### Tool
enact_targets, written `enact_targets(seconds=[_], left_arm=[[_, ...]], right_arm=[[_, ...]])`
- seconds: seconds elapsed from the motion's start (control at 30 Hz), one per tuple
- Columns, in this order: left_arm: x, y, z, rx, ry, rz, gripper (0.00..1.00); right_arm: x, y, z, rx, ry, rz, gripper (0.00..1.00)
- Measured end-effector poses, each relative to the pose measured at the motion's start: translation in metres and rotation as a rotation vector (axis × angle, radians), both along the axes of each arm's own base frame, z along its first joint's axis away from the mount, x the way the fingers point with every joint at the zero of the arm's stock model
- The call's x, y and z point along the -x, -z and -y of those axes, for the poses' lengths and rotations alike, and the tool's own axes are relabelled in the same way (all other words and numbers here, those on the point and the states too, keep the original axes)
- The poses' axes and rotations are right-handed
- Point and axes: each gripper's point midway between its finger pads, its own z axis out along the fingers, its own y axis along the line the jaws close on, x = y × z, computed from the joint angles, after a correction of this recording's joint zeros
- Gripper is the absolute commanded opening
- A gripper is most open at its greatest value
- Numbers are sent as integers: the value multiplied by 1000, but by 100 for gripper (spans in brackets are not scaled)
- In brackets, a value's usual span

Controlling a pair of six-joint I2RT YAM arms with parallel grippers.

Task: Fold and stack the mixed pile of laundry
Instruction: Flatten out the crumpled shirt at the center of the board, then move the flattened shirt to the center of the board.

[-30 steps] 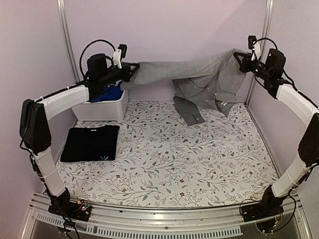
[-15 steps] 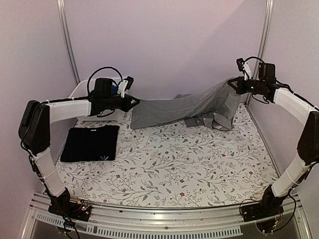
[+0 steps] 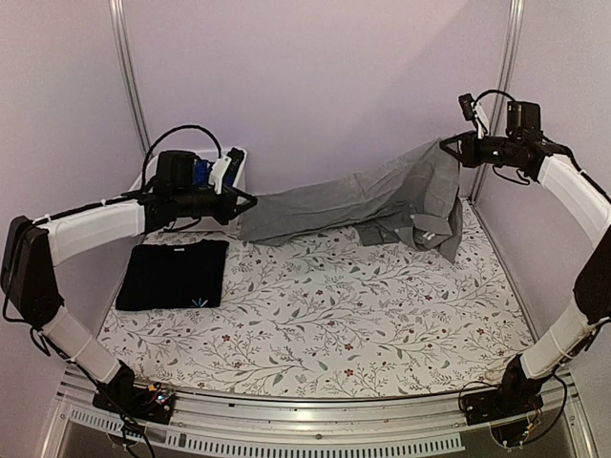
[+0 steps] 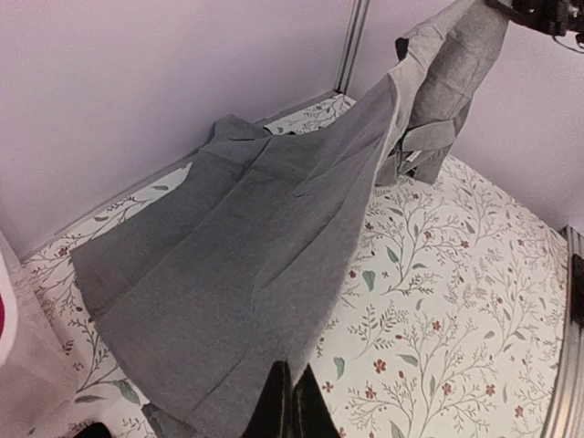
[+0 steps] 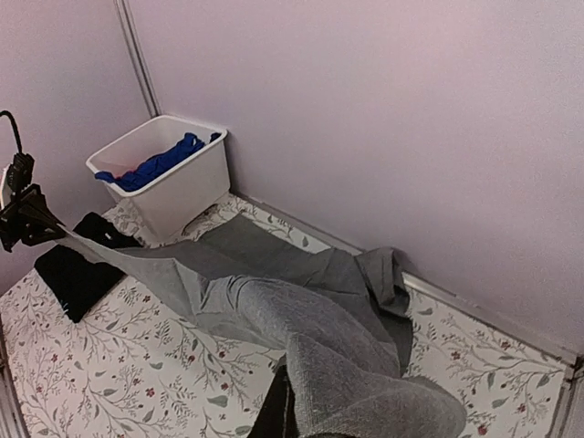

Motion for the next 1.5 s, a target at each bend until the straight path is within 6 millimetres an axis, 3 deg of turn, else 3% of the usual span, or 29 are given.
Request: enact_targets(seconds=[0.1, 0.17, 0.2, 0.27, 0.33, 0.4, 0.5, 0.57, 0.67, 0.77, 0.9, 1.1, 1.23, 1.43, 1.5], left_arm=[[32, 25, -6, -30, 32, -71, 0], [53, 29, -12, -38, 45, -91, 0], [61, 26, -14, -37, 50, -86, 0], [77, 18, -19, -41, 61, -69, 5], [89, 8, -21, -44, 71, -44, 31], [96, 6, -23, -56, 79, -31, 44], [99, 15, -28, -87, 67, -43, 56], [100, 24, -31, -102, 57, -57, 58], [98, 29, -31, -116, 49, -67, 56], [83, 40, -25, -154, 43, -103, 51], [64, 72, -10, -228, 46, -176, 47], [54, 125, 11, -327, 61, -293, 44], [56, 144, 31, -363, 88, -327, 43], [62, 151, 47, -372, 110, -339, 45], [61, 149, 50, -368, 114, -333, 47]], right_arm=[[34, 62, -12, -36, -54, -206, 19], [69, 96, -20, -73, -76, -352, 34], [83, 103, -23, -95, -81, -406, 45], [115, 104, -29, -140, -105, -468, 62], [140, 91, -32, -185, -122, -486, 72], [160, 73, -34, -214, -145, -468, 75], [172, 62, -32, -220, -139, -447, 75], [167, 65, -28, -207, -102, -453, 74], [141, 86, -19, -174, -10, -513, 65], [101, 120, -15, -143, 52, -619, 58], [60, 188, -18, -123, 92, -789, 57], [34, 258, -44, -62, 90, -941, 46], [15, 295, -59, -8, 106, -989, 34], [8, 358, -45, 115, 212, -1084, 31], [5, 362, -37, 138, 231, -1083, 31]])
